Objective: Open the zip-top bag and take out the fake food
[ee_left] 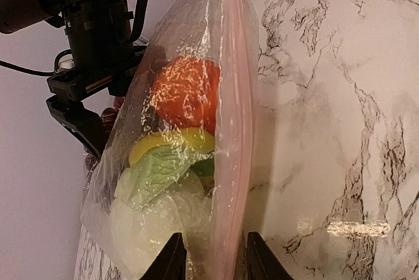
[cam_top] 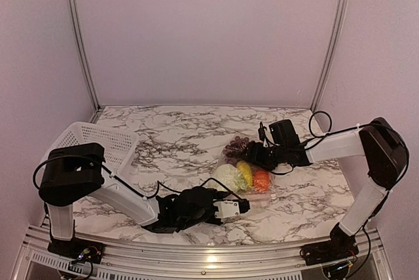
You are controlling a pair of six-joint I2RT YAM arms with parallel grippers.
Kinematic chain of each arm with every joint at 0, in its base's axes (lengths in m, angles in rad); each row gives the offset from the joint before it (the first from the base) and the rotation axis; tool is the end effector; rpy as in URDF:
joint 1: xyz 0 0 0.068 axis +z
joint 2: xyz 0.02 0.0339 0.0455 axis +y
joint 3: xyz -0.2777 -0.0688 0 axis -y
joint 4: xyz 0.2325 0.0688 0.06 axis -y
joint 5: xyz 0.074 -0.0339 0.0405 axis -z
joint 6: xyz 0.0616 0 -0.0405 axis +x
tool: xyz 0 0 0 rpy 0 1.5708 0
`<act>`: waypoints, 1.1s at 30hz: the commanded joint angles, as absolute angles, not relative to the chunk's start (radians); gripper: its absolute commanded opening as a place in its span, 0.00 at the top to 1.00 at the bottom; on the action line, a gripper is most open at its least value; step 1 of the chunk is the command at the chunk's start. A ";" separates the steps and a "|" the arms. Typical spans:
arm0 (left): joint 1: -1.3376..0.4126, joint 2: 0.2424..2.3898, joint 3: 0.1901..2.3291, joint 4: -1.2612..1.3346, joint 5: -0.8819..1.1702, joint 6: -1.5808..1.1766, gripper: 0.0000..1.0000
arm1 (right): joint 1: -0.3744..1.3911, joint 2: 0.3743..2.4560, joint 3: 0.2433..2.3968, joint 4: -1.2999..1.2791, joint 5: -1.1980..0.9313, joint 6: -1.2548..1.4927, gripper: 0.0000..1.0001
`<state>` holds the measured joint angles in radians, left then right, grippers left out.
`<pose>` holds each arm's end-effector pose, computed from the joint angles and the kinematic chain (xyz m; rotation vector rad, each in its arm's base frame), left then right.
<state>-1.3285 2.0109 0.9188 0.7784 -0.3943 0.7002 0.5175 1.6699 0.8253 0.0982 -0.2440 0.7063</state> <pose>0.1245 -0.4051 0.1456 1.4220 1.1993 -0.0638 0.2924 0.1836 0.1650 0.1006 2.4630 0.8653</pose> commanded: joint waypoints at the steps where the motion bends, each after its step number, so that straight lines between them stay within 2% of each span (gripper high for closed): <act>1: -1.340 2.065 0.939 0.911 -0.507 0.836 0.70 | 0.507 1.670 0.807 0.075 -0.246 0.700 0.26; 8: -1.342 2.071 0.925 0.994 -0.521 0.933 0.85 | 0.508 1.662 0.809 0.076 -0.259 0.683 0.27; 11: -1.342 2.048 0.912 0.995 -0.505 0.929 1.00 | 0.506 1.648 0.815 0.082 -0.276 0.663 0.26; 16: -1.337 2.012 0.902 0.915 -0.481 0.913 1.00 | 0.504 1.596 0.835 0.089 -0.312 0.578 0.21; 23: -1.245 1.786 0.893 0.711 -0.327 0.579 1.00 | 0.493 1.448 0.926 0.046 -0.359 0.383 0.08; 28: -1.164 1.682 0.931 0.555 -0.189 0.427 1.00 | 0.484 1.329 0.989 -0.038 -0.361 0.241 0.06; 33: -1.078 1.609 0.990 0.385 -0.060 0.344 1.00 | 0.479 1.169 0.963 -0.029 -0.350 0.126 0.06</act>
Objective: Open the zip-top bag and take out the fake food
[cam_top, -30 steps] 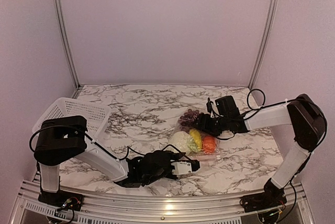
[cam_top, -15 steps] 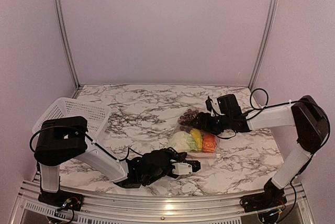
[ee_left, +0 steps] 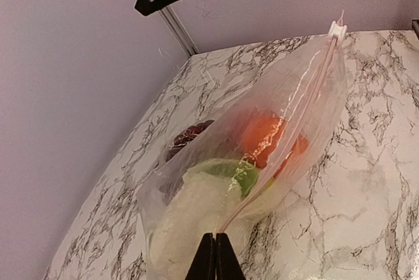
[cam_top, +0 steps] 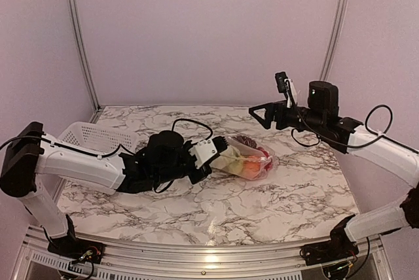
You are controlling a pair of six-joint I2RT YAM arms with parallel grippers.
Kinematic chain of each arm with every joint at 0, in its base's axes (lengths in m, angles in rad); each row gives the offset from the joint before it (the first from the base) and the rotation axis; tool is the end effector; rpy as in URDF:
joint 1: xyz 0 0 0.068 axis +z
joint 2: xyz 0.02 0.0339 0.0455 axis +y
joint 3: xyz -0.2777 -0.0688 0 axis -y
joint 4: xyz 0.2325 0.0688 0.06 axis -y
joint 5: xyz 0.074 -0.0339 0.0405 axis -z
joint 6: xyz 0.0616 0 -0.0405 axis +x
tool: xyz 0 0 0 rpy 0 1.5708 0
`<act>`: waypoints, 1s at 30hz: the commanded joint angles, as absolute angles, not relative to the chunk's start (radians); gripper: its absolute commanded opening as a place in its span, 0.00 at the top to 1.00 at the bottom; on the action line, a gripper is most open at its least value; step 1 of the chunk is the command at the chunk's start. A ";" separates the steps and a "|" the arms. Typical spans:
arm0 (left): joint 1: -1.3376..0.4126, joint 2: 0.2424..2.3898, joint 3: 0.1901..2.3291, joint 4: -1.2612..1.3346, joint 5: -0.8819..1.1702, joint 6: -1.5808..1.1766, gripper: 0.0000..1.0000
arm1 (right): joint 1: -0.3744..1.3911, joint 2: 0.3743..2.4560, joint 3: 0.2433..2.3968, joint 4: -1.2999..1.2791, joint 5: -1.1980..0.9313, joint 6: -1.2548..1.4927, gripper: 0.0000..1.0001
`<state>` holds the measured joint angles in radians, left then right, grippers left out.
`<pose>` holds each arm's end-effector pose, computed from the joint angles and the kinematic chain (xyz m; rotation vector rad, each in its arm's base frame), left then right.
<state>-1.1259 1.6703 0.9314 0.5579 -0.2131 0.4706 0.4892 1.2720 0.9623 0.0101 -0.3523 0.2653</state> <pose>0.1804 -0.3481 0.2534 1.1442 1.3330 -0.2922 0.2583 0.1616 0.3263 -0.4658 1.8830 0.8409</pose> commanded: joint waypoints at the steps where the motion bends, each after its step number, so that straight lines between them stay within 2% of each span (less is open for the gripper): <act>1: -1.061 1.594 1.002 0.360 -0.032 0.329 1.00 | 0.479 1.133 0.947 -0.015 -0.353 0.111 0.06; 5: -1.003 1.541 1.065 0.244 0.058 0.298 1.00 | 0.478 1.032 0.882 0.045 -0.416 0.065 0.06; 10: -0.950 1.503 1.145 0.130 0.122 0.279 1.00 | 0.486 1.002 0.875 0.015 -0.501 0.013 0.09; 30: -0.905 1.420 1.469 -0.254 0.099 0.228 1.00 | 0.554 0.972 0.886 0.014 -0.697 -0.040 0.04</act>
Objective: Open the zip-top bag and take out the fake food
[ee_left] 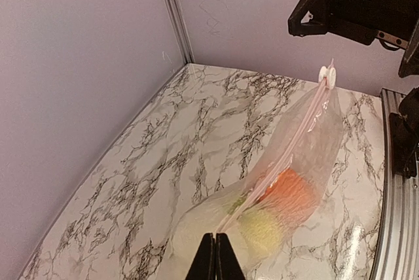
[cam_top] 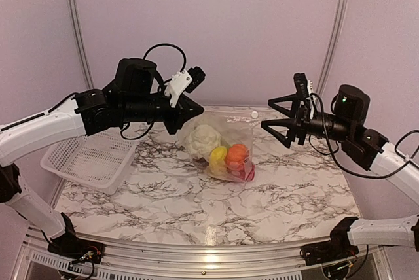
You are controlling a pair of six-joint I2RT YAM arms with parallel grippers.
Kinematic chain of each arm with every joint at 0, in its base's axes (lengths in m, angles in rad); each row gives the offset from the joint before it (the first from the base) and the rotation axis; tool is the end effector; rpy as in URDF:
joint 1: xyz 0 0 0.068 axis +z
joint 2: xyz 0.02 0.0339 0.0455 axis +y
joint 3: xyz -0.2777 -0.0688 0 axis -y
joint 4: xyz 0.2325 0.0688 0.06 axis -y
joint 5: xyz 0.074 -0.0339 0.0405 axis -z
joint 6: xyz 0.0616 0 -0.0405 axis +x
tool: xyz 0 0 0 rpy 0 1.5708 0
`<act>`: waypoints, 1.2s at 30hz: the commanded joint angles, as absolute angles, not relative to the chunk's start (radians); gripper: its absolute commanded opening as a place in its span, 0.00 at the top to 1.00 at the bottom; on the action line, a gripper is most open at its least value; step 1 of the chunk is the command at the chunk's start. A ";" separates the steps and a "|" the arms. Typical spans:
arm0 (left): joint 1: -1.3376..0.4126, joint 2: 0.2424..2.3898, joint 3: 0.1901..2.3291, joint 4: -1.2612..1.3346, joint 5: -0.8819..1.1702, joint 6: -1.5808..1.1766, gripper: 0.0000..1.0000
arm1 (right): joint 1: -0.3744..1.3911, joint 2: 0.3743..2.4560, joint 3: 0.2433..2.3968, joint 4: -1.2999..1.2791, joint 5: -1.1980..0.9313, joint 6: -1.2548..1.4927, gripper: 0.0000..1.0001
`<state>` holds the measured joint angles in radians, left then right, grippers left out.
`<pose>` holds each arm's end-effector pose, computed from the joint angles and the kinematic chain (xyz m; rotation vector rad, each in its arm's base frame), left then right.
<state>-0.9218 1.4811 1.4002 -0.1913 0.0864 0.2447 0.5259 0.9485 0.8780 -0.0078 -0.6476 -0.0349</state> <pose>0.2146 -0.2917 0.3947 1.0851 1.5328 -0.5497 0.1690 0.1411 0.3730 -0.9403 1.4312 0.9000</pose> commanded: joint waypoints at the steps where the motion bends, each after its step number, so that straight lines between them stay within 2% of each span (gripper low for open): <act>1: -0.900 1.412 1.468 -0.257 0.108 0.229 1.00 | 0.563 0.991 0.885 0.029 -0.700 -0.041 0.04; 16: -0.867 1.332 1.309 -0.172 0.189 0.185 1.00 | 0.584 1.176 0.891 0.124 -0.727 -0.043 0.05; 17: -0.867 1.343 1.328 -0.185 0.210 0.178 1.00 | 0.583 1.179 0.884 0.133 -0.708 -0.044 0.08; 18: -0.868 1.354 1.344 -0.202 0.242 0.170 0.90 | 0.584 1.185 0.874 0.140 -0.693 -0.049 0.16; 20: -0.873 1.365 1.359 -0.230 0.316 0.157 0.63 | 0.583 1.206 0.857 0.158 -0.673 -0.051 0.29; 21: -0.887 1.362 1.356 -0.235 0.333 0.162 0.49 | 0.583 1.218 0.850 0.165 -0.675 -0.047 0.31; 22: -0.925 1.356 1.351 -0.243 0.323 0.177 0.42 | 0.584 1.230 0.847 0.174 -0.677 -0.039 0.31; 25: -1.068 1.353 1.318 -0.257 0.189 0.235 0.34 | 0.584 1.244 0.828 0.216 -0.680 -0.010 0.29; 28: -1.146 1.364 1.238 -0.231 0.165 0.229 0.29 | 0.583 1.232 0.820 0.207 -0.657 0.007 0.26; 30: -1.177 1.384 1.180 -0.213 0.150 0.212 0.22 | 0.584 1.226 0.819 0.164 -0.644 0.033 0.24; 36: -1.252 1.485 1.059 -0.162 0.078 0.222 0.20 | 0.583 1.178 0.753 0.090 -0.657 0.089 0.23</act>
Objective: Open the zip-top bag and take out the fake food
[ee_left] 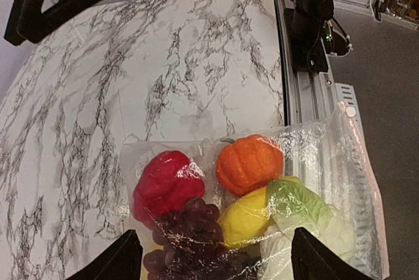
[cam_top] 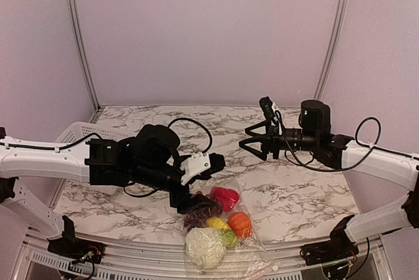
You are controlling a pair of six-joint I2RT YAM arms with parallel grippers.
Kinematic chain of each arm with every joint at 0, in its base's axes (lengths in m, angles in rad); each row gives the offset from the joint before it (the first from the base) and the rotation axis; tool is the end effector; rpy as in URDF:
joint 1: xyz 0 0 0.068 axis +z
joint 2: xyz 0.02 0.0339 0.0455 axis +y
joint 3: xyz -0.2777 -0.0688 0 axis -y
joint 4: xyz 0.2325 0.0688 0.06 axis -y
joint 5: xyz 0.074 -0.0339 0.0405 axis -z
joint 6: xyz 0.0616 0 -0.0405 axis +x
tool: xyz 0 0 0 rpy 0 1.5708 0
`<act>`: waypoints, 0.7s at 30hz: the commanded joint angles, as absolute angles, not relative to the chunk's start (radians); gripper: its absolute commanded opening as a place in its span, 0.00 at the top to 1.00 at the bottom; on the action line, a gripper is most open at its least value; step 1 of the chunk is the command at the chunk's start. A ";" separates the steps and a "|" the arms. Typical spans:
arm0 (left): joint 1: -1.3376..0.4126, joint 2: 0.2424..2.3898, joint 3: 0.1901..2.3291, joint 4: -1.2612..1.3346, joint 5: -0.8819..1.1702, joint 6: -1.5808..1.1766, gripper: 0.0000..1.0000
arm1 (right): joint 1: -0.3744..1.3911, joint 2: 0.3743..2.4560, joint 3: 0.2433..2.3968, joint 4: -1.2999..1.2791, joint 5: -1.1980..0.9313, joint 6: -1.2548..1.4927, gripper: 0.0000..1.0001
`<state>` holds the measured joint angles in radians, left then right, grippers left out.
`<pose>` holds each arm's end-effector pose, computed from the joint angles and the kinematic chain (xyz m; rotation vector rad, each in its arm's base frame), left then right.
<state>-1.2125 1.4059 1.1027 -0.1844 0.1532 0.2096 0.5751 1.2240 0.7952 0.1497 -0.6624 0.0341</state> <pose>0.1081 -0.3155 0.3121 1.4731 1.5586 -0.7637 0.2142 0.1840 0.2988 -0.9588 1.6588 1.0276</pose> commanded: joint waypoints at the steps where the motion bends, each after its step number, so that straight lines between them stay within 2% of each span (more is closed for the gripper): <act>1: -1.267 1.529 1.058 -0.163 0.049 0.234 0.20 | 0.584 1.169 0.744 0.080 -0.651 0.089 0.23; 5: -1.283 1.650 1.059 -0.132 0.005 0.252 0.21 | 0.583 1.137 0.715 0.071 -0.617 0.100 0.22; 8: -1.266 1.735 1.083 -0.122 0.005 0.263 0.25 | 0.580 1.140 0.713 0.060 -0.603 0.100 0.22; 14: -1.131 1.855 1.145 -0.098 -0.068 0.276 0.34 | 0.559 1.149 0.707 0.053 -0.602 0.110 0.22; 21: -0.955 1.919 1.254 -0.050 -0.107 0.356 0.36 | 0.538 1.156 0.664 0.083 -0.612 0.133 0.21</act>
